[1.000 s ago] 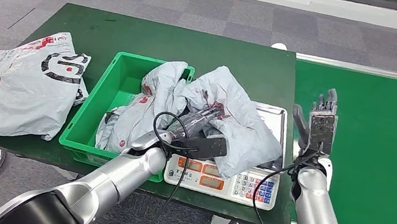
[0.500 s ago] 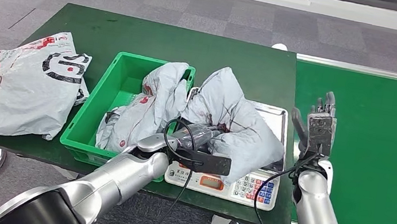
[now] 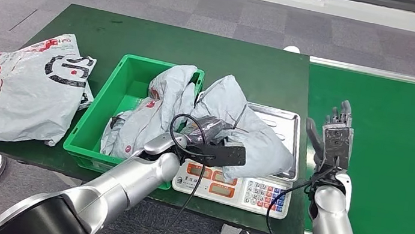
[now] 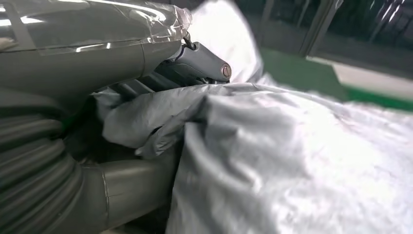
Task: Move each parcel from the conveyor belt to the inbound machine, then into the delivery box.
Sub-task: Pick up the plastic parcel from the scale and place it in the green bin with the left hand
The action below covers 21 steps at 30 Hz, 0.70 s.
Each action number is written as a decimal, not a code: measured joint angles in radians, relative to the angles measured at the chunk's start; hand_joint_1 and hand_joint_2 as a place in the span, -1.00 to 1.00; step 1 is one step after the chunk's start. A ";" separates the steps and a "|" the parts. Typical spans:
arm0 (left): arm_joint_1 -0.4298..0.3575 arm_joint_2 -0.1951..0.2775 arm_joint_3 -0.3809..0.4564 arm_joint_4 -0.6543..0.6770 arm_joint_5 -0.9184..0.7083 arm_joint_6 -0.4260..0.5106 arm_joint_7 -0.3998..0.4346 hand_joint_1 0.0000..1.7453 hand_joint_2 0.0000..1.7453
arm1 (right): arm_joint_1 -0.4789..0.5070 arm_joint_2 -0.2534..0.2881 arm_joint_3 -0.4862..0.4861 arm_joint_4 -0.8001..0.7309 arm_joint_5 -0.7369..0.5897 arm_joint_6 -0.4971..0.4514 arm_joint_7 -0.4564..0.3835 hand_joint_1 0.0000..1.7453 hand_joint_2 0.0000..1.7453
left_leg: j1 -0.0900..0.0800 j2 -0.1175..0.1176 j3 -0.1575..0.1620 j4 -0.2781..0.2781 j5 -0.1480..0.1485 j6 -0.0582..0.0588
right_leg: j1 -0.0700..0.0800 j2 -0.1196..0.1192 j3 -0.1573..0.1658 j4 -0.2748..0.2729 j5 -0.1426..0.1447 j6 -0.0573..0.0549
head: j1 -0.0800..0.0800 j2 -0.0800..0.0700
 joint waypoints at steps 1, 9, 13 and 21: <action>-0.003 -0.002 0.006 -0.007 0.003 0.007 -0.002 1.00 1.00 | 0.003 0.000 -0.002 -0.003 0.001 0.001 0.001 -1.00 1.00 | 0.000 0.000 0.000 0.000 0.000 0.000 | 0.000 0.000 0.000 0.000 0.000 0.000 | 0.000 0.000; -0.062 -0.013 0.061 -0.106 0.042 0.041 0.000 1.00 1.00 | -0.015 0.002 -0.011 -0.005 -0.002 0.027 0.004 -1.00 1.00 | 0.000 0.000 -0.002 0.000 0.000 0.000 | 0.000 0.000 -0.002 0.000 0.000 0.000 | 0.000 0.000; -0.102 -0.013 0.085 -0.168 0.042 0.042 0.019 1.00 1.00 | -0.052 0.007 -0.011 0.019 -0.008 0.029 -0.008 -1.00 1.00 | 0.000 0.000 -0.002 0.000 0.000 0.000 | 0.000 0.000 -0.002 0.000 0.000 0.000 | 0.000 0.000; -0.120 -0.013 0.101 -0.220 0.036 0.086 0.022 1.00 1.00 | -0.064 0.012 -0.011 0.038 -0.027 0.020 -0.027 -1.00 1.00 | 0.000 0.000 -0.003 0.000 0.000 0.000 | 0.000 0.000 -0.002 0.000 0.000 0.000 | 0.000 0.000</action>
